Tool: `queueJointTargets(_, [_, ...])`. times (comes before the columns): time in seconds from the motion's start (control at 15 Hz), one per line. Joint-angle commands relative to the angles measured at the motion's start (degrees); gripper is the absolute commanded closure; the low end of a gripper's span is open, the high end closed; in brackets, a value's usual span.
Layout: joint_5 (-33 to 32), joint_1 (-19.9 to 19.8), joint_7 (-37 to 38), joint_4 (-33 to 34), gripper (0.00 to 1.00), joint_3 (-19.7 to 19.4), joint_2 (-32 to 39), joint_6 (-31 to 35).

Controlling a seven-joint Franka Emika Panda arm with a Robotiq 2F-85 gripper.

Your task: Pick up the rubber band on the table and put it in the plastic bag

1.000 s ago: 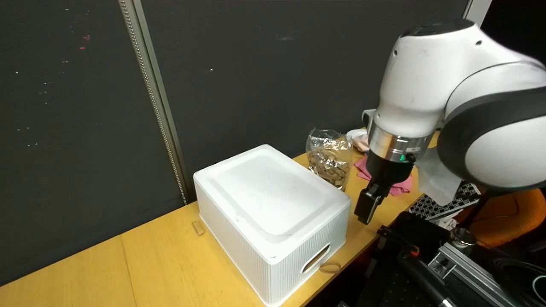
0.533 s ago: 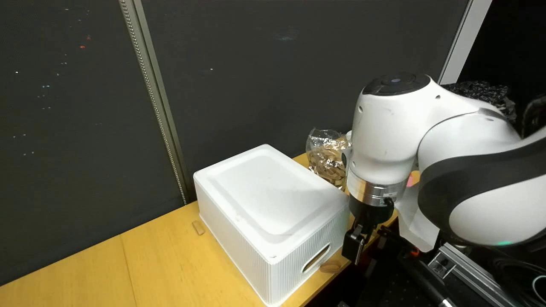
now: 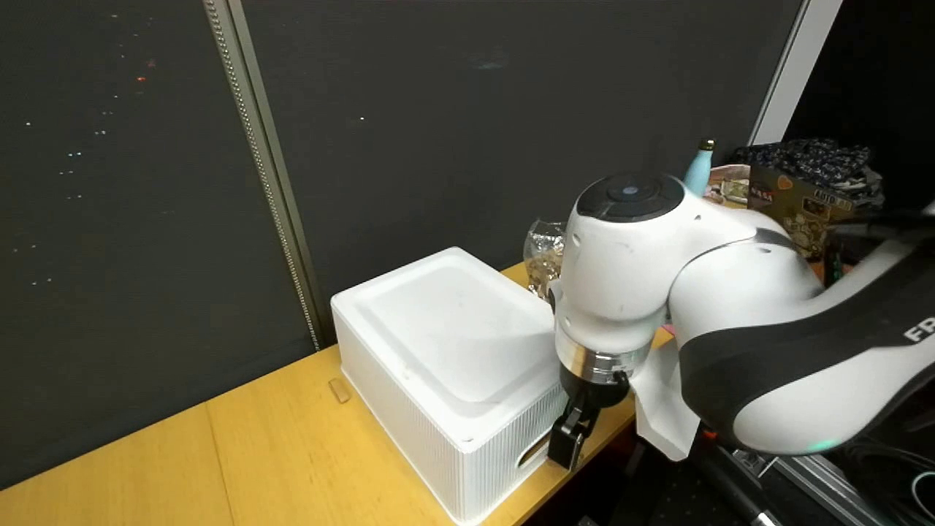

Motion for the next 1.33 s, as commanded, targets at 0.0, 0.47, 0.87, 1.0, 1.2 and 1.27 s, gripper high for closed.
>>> queueJointTargets(0.0, [-2.72,4.21,3.43,4.82,0.0,-1.76,7.44,2.43])
queueJointTargets(0.47, [-2.27,11.46,5.52,3.57,0.0,-7.56,11.92,6.45])
queueJointTargets(0.87, [-5.88,12.5,8.38,5.9,0.0,-10.96,15.29,8.26])
queueJointTargets(1.0, [-6.68,12.82,9.29,7.08,0.0,-11.33,16.23,8.14])
queueJointTargets(1.2, [-7.99,13.3,11.1,6.53,0.0,-12.11,16.28,8.19])
queueJointTargets(1.27, [-8.51,13.34,11.84,5.98,0.0,-12.43,16.21,8.32])
